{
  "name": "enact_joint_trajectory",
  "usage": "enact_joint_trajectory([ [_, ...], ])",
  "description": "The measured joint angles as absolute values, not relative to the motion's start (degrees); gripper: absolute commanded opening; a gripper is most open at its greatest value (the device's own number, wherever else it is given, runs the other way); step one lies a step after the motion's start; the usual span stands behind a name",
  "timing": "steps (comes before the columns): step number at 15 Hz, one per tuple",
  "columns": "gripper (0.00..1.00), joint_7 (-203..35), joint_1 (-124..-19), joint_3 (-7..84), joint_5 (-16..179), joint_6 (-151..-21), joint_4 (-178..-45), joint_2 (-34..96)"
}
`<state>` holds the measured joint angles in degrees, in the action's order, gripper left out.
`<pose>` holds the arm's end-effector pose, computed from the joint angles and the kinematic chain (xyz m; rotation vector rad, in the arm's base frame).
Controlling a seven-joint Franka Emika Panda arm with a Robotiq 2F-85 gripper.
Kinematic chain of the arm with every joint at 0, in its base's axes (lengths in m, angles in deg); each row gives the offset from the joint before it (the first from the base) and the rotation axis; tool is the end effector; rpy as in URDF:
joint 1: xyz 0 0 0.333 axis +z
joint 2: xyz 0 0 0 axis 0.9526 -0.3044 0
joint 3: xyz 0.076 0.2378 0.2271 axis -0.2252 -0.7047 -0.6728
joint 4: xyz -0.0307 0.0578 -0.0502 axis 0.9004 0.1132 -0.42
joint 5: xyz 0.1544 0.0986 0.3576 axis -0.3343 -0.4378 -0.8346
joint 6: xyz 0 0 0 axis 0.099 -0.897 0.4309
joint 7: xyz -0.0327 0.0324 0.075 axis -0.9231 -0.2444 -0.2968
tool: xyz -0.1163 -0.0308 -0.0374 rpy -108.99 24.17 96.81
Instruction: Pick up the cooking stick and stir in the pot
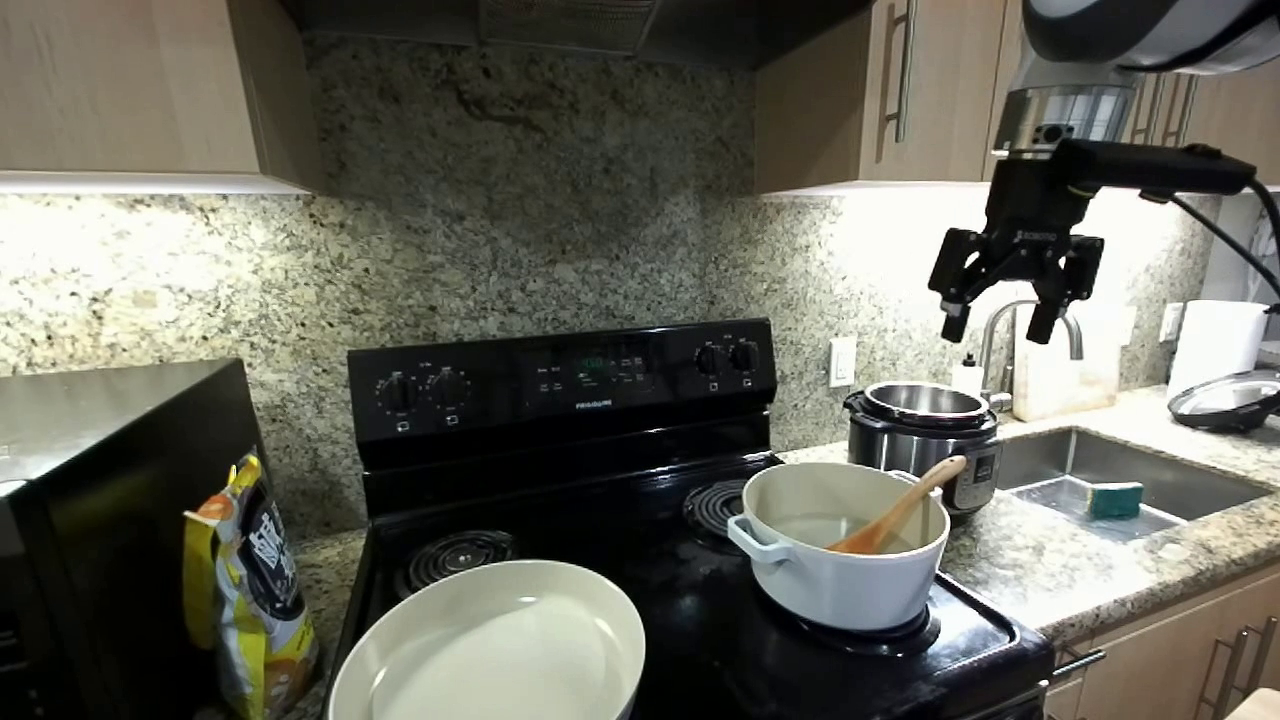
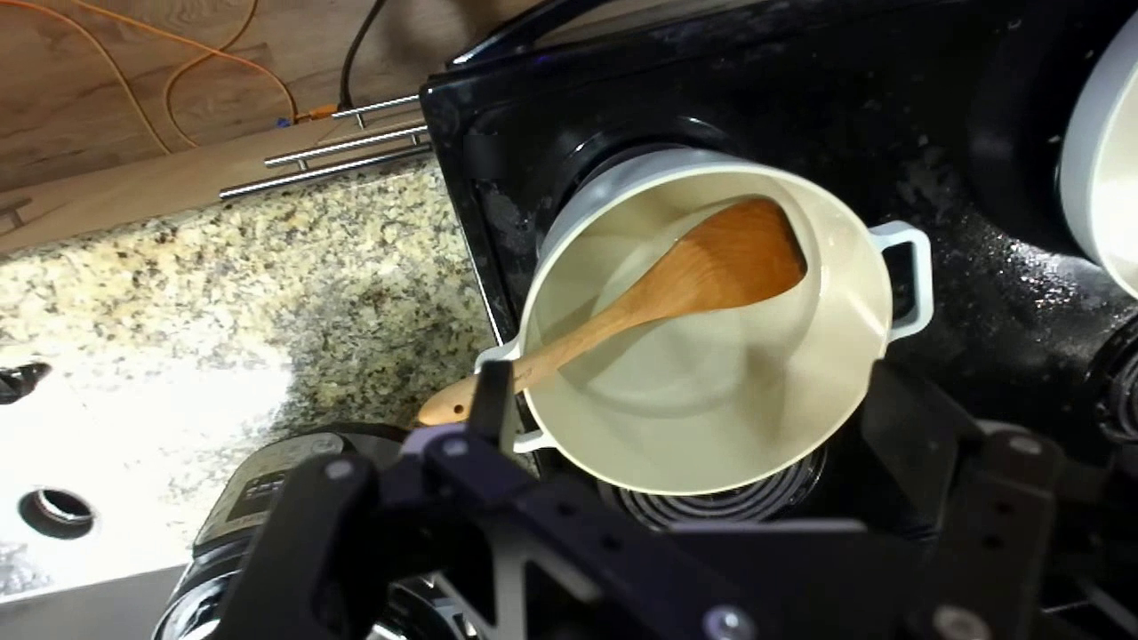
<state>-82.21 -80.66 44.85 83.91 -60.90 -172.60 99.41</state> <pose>0.2756 -0.1037 0.4886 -3.0415 0.5433 -0.1973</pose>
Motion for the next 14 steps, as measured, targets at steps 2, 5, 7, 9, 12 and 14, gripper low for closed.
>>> enact_joint_trajectory([
  [2,1.0,-84.13,-82.35,47.35,83.91,-60.9,-170.64,96.98],
  [5,1.0,-84.95,-83.43,50.74,83.46,-62.59,-168.01,92.33],
  [7,1.0,-85.39,-83.43,52.64,83.19,-63.85,-166.56,88.83],
  [9,1.0,-88.48,-83.41,54.42,83.14,-63.86,-164.7,85.07],
  [12,1.0,-93.98,-83.13,56.79,81.13,-63.4,-161.96,79.79],
  [14,1.0,-94.56,-83.01,56.98,80.91,-63.38,-161.14,78.29],
])
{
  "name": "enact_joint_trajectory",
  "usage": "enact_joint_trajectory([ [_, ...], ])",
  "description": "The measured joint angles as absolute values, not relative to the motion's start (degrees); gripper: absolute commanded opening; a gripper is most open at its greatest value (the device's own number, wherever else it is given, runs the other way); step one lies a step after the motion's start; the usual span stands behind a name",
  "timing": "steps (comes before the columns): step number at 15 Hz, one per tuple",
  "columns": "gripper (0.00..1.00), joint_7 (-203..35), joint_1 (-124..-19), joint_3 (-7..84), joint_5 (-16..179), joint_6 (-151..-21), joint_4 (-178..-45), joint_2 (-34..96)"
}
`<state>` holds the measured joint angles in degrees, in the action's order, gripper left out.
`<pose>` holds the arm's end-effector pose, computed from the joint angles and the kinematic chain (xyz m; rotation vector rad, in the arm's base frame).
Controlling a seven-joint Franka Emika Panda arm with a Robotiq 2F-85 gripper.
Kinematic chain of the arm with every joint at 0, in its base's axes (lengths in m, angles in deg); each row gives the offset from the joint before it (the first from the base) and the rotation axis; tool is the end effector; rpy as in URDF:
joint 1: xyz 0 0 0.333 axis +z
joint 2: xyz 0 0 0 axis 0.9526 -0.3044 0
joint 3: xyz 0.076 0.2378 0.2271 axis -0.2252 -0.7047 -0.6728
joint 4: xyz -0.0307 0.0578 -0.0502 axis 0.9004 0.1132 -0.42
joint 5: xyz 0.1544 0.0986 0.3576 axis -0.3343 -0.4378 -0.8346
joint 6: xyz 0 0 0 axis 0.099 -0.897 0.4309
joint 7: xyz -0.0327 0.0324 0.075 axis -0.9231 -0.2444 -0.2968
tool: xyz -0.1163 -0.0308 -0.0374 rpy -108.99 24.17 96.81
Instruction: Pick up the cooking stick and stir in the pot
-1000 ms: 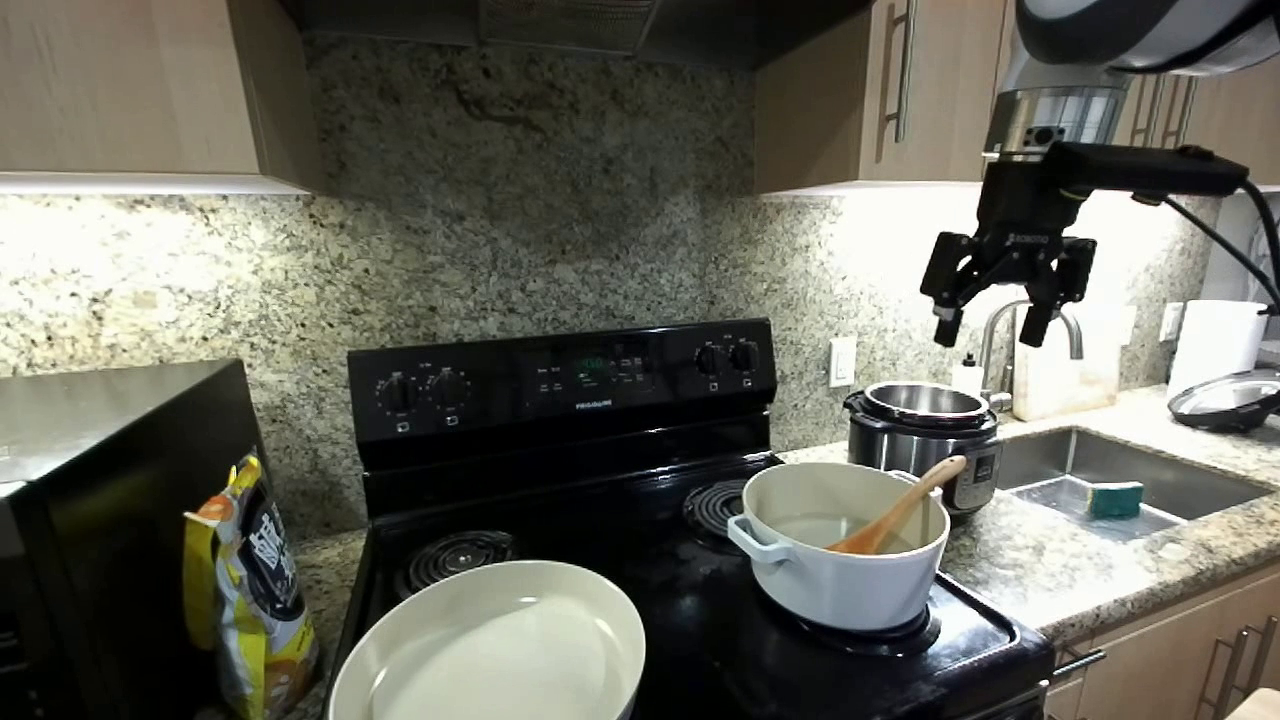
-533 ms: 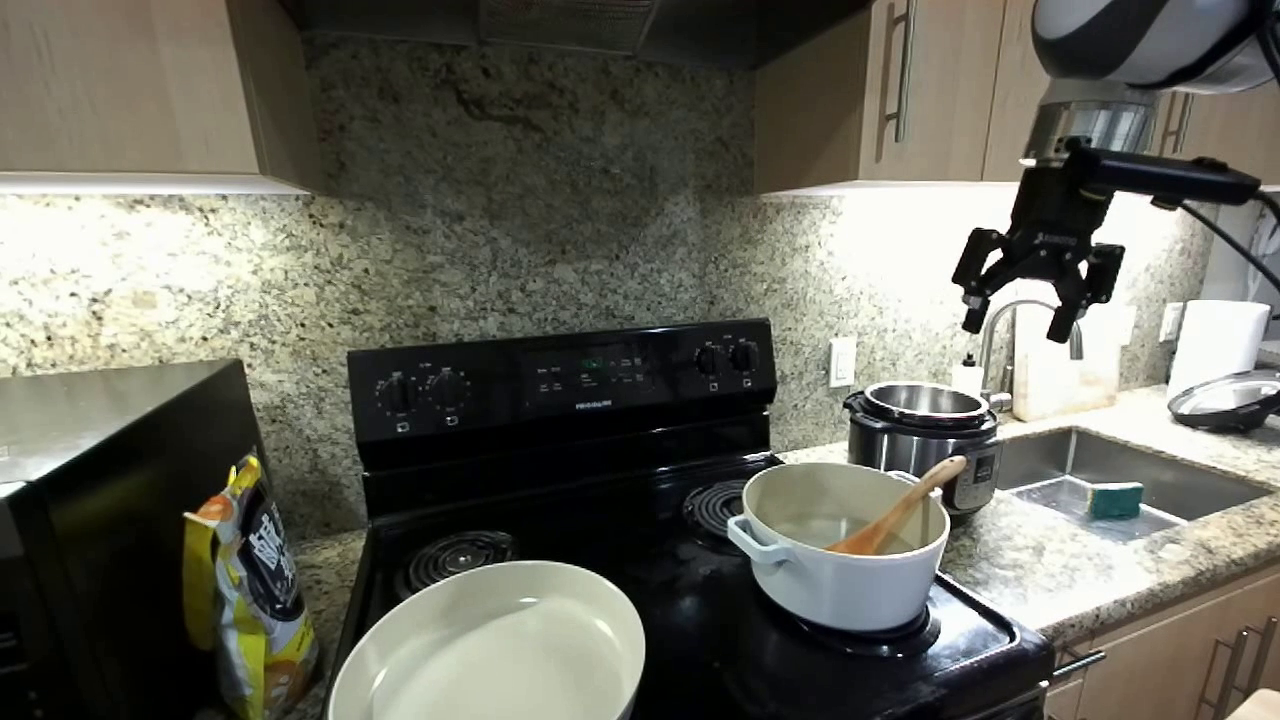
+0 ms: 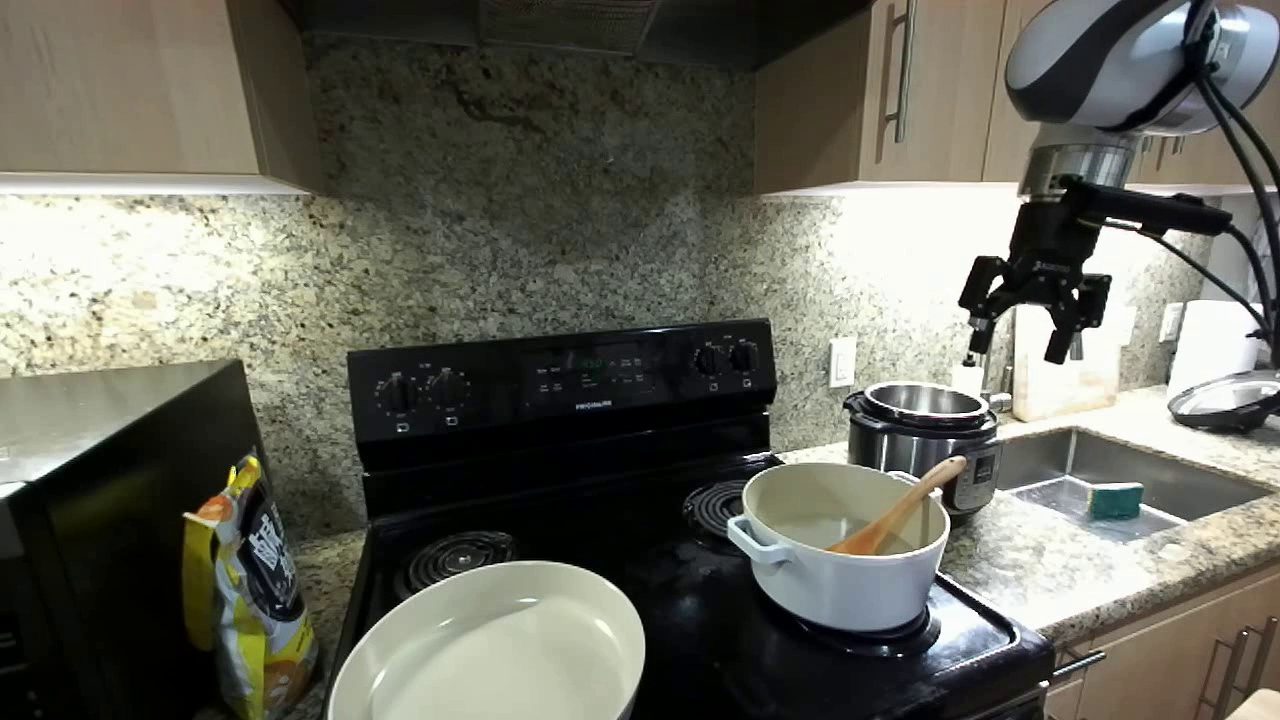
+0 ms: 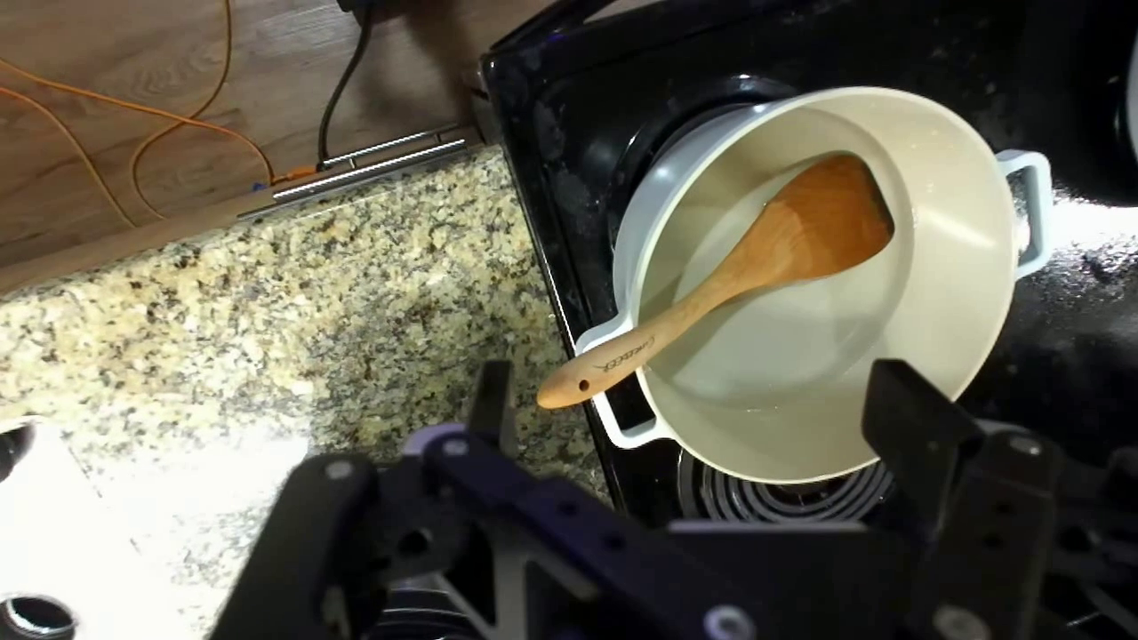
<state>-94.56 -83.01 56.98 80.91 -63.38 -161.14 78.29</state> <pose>0.3217 -0.2195 0.4564 -2.9178 0.6021 -0.0366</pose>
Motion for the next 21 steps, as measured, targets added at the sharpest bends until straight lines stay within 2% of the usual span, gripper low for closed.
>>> enact_joint_trajectory([
  [12,1.0,-96.09,-85.9,57.41,81.11,-64.21,-161.04,75.81],
  [21,1.0,-103.59,-86.12,58.45,79.36,-68.03,-158.92,62.44],
])
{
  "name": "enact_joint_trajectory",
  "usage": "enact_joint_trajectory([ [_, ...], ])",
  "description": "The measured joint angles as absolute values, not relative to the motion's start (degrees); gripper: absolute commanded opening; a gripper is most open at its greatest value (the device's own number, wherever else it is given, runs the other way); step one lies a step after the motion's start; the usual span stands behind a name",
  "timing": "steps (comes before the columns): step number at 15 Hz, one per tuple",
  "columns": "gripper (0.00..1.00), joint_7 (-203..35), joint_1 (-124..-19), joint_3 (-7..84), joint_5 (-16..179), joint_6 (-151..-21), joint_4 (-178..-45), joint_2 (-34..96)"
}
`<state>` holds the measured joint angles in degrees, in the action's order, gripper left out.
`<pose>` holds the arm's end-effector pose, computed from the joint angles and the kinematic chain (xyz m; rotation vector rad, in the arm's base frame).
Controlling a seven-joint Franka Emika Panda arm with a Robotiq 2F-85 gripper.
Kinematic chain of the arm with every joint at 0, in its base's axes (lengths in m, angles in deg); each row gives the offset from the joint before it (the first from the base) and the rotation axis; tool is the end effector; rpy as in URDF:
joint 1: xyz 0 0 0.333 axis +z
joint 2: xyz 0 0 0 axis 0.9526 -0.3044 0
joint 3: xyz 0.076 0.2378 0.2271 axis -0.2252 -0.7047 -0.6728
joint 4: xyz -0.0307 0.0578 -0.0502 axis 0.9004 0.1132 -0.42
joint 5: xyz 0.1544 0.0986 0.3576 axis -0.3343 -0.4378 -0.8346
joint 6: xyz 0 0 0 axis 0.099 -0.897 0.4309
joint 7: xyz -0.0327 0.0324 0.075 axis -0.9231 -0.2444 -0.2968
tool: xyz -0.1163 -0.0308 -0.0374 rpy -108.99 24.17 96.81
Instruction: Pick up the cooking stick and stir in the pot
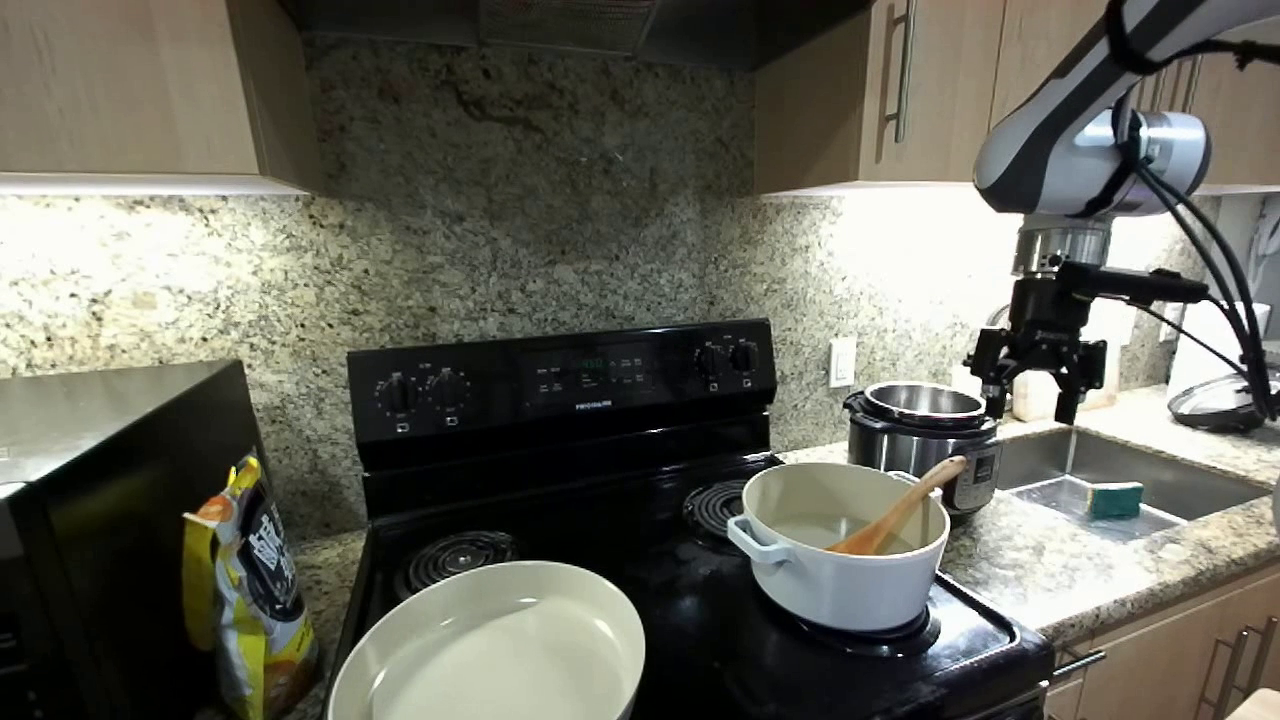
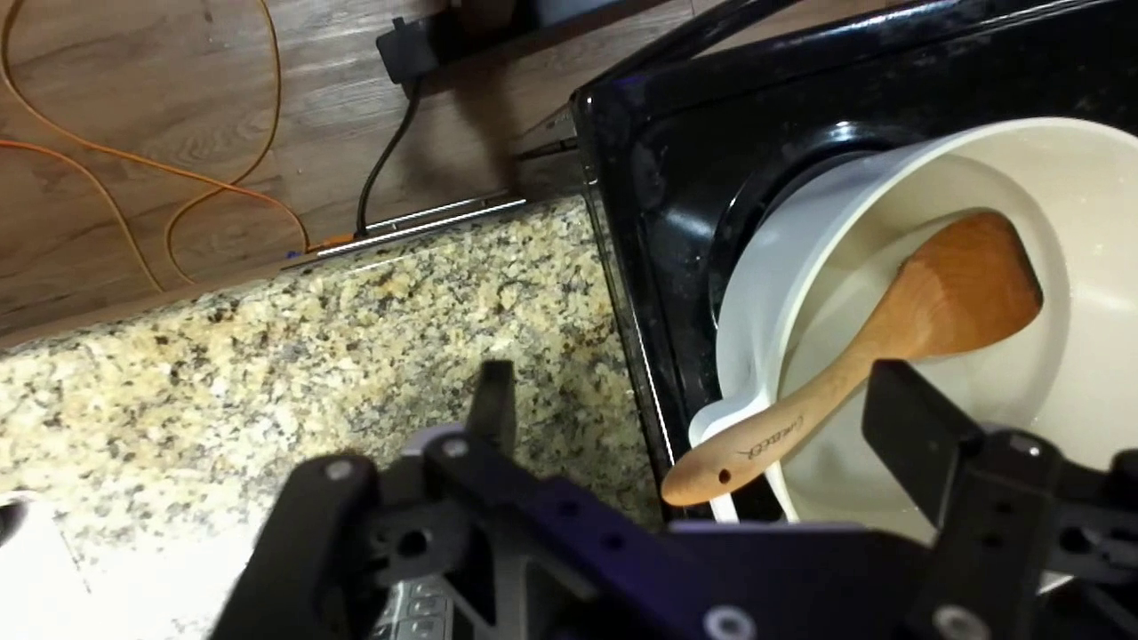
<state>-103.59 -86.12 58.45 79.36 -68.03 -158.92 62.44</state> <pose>0.3419 -0.2638 0.3741 -2.9251 0.5475 0.1690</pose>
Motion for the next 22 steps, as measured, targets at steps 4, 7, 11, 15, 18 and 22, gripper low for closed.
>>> enact_joint_trajectory([
  [4,1.0,-109.71,-86.13,58.4,75.67,-67.9,-155.43,53.78],
  [7,1.0,-115.65,-86.45,58.16,72.1,-67.54,-152.54,48.05],
  [11,1.0,-122.38,-87.45,56.35,67.05,-65.48,-148.56,42.41],
  [15,1.0,-128.55,-89.44,53.93,62.78,-61.88,-144.06,38.22],
  [18,1.0,-130.1,-91.21,52.85,61.15,-59.64,-140.79,35.3],
  [22,1.0,-131.79,-93.49,51.36,60.33,-57.91,-137.63,31.54],
])
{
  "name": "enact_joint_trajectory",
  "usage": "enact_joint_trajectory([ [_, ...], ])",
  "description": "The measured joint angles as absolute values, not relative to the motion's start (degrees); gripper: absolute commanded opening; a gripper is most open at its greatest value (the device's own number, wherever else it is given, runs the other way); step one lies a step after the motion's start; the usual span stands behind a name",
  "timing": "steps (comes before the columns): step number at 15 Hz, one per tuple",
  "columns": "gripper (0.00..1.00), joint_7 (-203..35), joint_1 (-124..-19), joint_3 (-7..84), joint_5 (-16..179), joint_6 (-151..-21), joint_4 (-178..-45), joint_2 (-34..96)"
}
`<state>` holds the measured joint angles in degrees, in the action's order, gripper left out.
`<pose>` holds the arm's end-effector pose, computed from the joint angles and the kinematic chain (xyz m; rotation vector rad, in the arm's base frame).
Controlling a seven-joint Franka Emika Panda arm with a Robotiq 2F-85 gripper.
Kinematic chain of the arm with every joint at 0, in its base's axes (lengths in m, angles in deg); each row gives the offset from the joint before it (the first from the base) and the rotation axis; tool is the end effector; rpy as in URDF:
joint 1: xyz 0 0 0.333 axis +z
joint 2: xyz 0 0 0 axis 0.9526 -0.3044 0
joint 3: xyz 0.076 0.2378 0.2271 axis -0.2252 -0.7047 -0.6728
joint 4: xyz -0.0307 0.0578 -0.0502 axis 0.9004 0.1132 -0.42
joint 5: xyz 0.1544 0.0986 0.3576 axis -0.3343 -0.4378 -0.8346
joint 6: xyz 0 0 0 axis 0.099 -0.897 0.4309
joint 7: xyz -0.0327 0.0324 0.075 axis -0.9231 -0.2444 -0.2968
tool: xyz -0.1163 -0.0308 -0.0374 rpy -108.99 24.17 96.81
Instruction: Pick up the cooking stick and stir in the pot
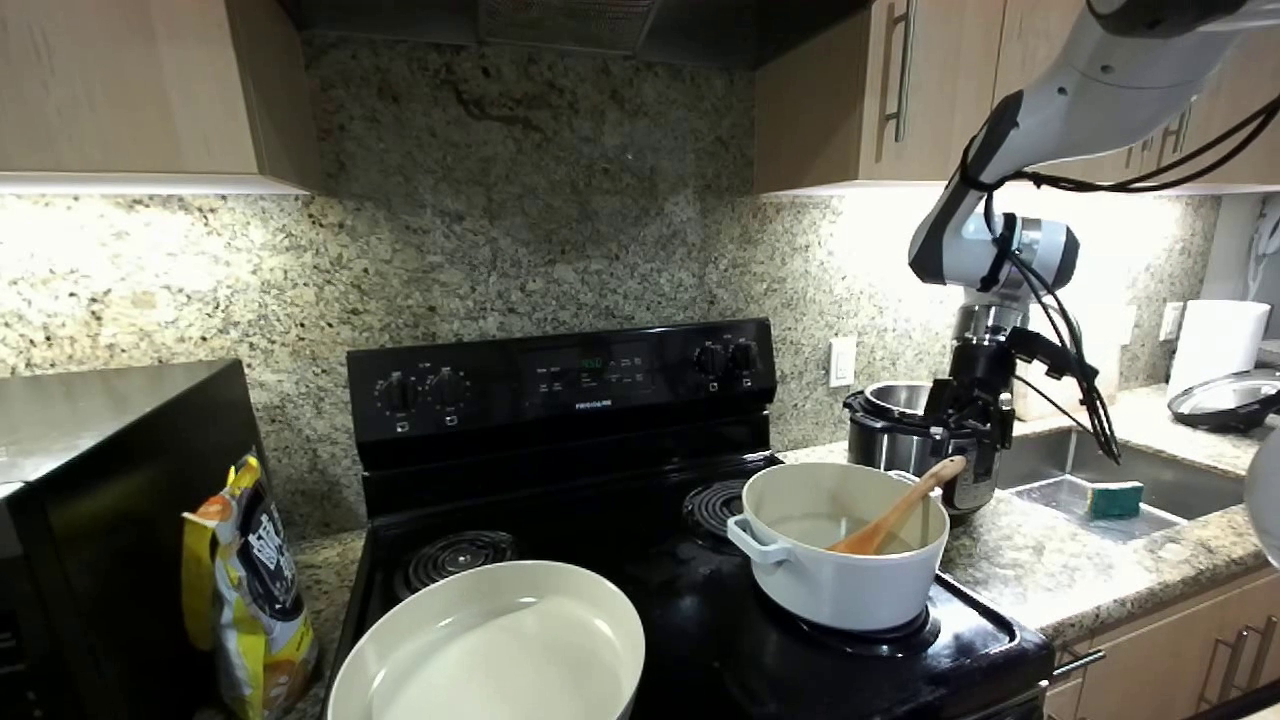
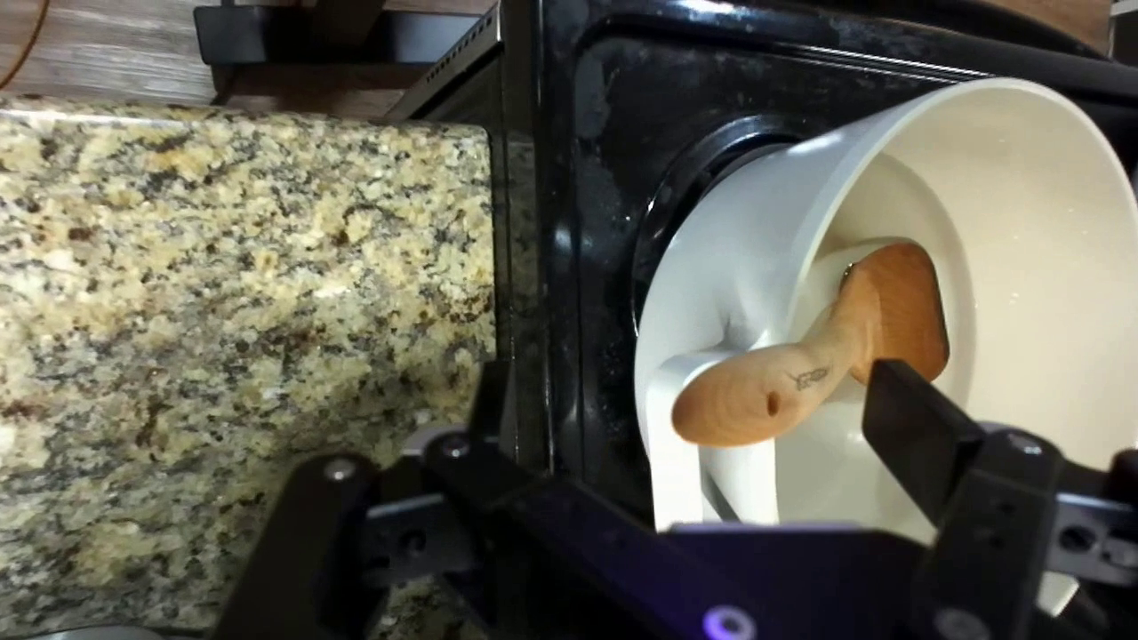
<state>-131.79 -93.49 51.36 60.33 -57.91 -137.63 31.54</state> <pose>0.4385 -0.3025 0.2704 -2.6622 0.1132 0.3116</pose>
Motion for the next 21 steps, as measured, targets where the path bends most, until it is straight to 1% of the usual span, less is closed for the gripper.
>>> enact_joint_trajectory([
  [8,1.0,-133.09,-94.01,46.58,60.27,-56.44,-133.72,27.65],
  [16,1.0,-136.23,-95.03,46.12,60.1,-56.71,-135.63,27.79],
  [17,0.98,-137.04,-95.42,46.13,59.78,-56.81,-136.36,27.86],
  [18,0.73,-137.9,-95.74,46.18,59.23,-56.92,-137.08,27.95],
  [19,0.73,-138.58,-96.08,46.18,58.55,-56.96,-137.62,27.98],
  [21,0.61,-139.93,-96.55,46.19,56.99,-56.96,-138.18,27.99],
])
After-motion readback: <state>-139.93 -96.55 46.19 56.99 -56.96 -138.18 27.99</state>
